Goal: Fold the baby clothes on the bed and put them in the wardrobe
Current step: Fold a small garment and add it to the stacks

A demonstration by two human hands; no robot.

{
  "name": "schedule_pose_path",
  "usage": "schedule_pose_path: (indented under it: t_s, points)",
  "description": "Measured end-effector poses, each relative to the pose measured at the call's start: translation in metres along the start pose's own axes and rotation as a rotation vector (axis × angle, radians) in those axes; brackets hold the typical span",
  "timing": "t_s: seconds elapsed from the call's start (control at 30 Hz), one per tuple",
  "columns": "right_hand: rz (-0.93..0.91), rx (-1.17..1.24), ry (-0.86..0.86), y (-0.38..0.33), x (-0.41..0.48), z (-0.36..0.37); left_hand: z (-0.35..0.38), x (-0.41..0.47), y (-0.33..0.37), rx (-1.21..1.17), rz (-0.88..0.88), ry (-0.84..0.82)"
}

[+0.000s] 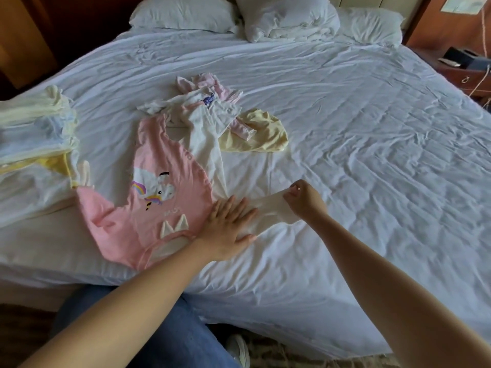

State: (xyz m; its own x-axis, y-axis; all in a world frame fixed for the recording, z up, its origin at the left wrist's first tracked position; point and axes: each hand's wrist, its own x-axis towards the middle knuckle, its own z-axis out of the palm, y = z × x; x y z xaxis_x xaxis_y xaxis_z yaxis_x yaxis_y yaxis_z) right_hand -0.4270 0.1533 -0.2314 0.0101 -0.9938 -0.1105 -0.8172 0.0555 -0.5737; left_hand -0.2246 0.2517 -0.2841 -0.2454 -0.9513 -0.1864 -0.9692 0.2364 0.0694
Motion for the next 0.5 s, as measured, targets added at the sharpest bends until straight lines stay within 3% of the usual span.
schedule_pose_path:
  t_s: [0.13,0.23,0.37,0.5]
  points:
    - [0.033,0.322,-0.036,-0.032,-0.007,-0.01,-0.019,0.0,-0.002,-0.212,0.001,-0.034]
    - [0.026,0.469,-0.13,-0.068,-0.022,-0.009,-0.033,-0.005,-0.004,-0.753,-0.075,0.103]
    - [-0.036,0.5,-0.239,-0.118,-0.041,0.011,-0.062,-0.026,-0.014,-1.511,-0.31,0.346]
    - [-0.103,0.503,-0.384,-0.158,-0.057,0.039,-0.075,-0.052,-0.045,-1.785,-0.494,0.347]
